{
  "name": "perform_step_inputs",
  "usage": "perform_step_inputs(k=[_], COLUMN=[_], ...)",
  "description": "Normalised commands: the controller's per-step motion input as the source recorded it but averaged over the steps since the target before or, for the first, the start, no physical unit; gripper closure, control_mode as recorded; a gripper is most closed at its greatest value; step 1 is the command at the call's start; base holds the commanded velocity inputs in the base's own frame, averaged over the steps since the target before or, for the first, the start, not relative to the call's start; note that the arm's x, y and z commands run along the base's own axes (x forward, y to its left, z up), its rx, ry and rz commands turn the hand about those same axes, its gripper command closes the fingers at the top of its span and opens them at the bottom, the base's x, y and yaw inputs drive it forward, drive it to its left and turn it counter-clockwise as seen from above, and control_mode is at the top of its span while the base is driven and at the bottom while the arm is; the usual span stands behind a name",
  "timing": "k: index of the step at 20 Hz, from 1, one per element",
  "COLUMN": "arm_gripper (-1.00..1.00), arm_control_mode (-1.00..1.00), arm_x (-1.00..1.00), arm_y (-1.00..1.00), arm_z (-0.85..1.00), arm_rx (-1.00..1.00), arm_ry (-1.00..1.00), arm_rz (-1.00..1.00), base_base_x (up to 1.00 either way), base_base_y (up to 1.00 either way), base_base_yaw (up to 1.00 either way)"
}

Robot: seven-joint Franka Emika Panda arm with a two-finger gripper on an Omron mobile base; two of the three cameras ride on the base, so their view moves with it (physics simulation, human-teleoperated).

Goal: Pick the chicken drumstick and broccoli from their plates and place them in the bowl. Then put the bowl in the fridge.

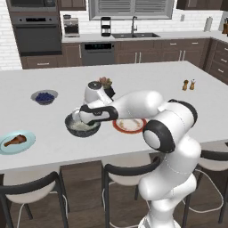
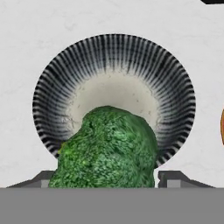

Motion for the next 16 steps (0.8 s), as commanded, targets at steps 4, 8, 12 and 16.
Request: perform_step_inputs(k=[4,8,12,16], arm_gripper=[-1.0,-1.0,-1.0,-1.0], arm_control_mode=[-1.0,-1.0,-1.0,-1.0], arm_x=[0.0,-0.36,-0.97,-0.85], arm_y=[0.0,0.0,0.09,0.64], arm_z=[0.0,0.3,0.73,0.69], arm_rx=[0.0,0.02,0.03,-0.08], arm_ry=[0.0,-0.05,-0.01,0.05], arm_rz=[0.0,0.03,0.24,0.53], base_base_x=[0.0,0.0,0.0,0.0], base_base_y=[0.0,0.0,0.0,0.0], base_base_yaw=[0.0,0.0,0.0,0.0])
